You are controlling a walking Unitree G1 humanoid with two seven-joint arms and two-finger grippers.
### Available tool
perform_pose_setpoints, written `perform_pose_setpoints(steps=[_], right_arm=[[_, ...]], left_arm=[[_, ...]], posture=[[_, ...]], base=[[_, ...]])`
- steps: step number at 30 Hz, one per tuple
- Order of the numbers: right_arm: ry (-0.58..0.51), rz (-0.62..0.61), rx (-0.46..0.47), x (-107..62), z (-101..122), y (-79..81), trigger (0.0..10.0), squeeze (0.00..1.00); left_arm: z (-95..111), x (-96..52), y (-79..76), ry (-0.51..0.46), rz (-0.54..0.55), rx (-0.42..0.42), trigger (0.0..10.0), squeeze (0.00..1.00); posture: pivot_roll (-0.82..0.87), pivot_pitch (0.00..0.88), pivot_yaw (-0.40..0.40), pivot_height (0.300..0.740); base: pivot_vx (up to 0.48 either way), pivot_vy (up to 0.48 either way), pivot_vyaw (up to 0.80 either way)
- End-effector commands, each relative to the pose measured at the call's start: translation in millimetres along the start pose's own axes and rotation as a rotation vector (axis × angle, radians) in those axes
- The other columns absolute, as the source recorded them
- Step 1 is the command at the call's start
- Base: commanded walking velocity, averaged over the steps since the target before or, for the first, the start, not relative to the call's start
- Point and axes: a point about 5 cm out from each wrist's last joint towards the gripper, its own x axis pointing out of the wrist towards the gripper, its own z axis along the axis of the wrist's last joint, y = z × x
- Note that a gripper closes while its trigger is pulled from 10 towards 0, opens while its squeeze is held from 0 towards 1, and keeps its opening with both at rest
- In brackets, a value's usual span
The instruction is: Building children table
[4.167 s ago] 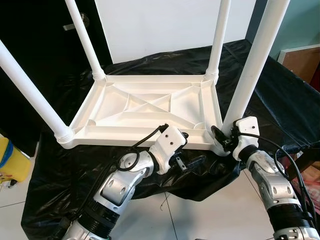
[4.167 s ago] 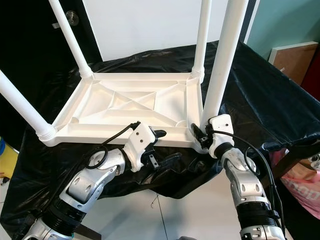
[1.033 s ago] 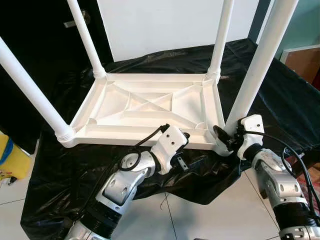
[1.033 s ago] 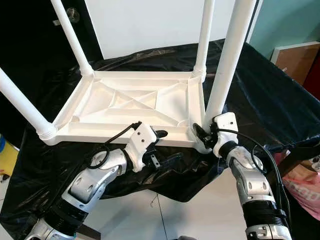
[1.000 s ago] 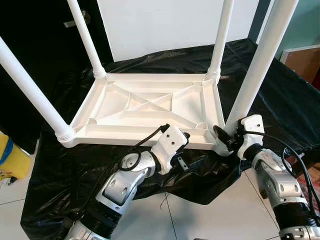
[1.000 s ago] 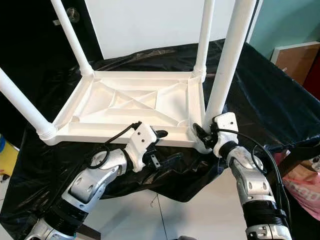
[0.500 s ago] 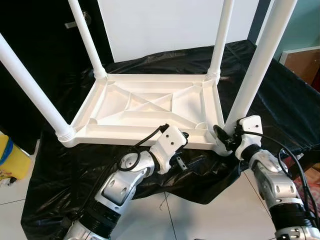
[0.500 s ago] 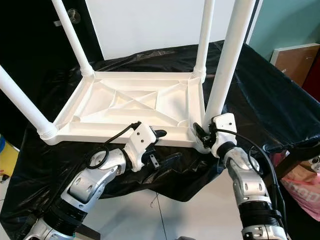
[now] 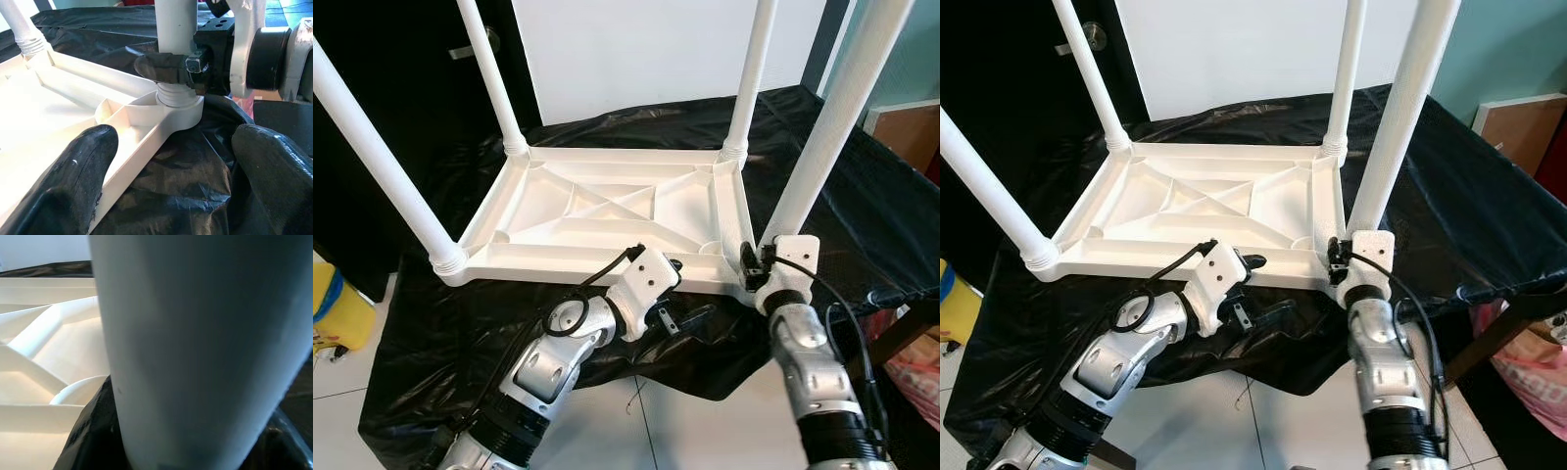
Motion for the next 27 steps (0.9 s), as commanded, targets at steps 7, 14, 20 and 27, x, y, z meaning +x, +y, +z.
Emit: perform_pose_setpoints(steps=[7, 14, 20, 27], right_arm=[[0.098, -0.053, 0.011, -10.5, -20.9, 7.9, 10.0, 0.00], [0.081, -0.074, -0.012, -11.5, -18.5, 8.3, 10.0, 0.00], [0.021, -0.058, -0.031, -13.3, -12.2, 9.8, 10.0, 1.00], [-0.035, 0.022, -0.023, -13.2, -4.1, 7.3, 10.0, 1.00]], left_arm=[[-2.8, -0.6, 0.6, 0.009, 0.000, -0.001, 10.0, 0.00], [-2.5, -0.8, -0.7, 0.007, -0.006, -0.002, 10.0, 0.00], [-1.2, 1.1, -4.7, -0.001, -0.025, -0.004, 10.0, 0.00], [2.0, 3.3, -4.9, -0.018, -0.034, -0.009, 10.0, 0.00]], posture=[[-0.21, 0.039, 0.007, 0.740], [-0.21, 0.049, 0.014, 0.740], [-0.21, 0.052, 0.024, 0.740], [-0.22, 0.048, 0.022, 0.740]], base=[[0.000, 0.000, 0.00], [0.000, 0.000, 0.00], [0.000, 0.000, 0.00], [0.000, 0.000, 0.00]])
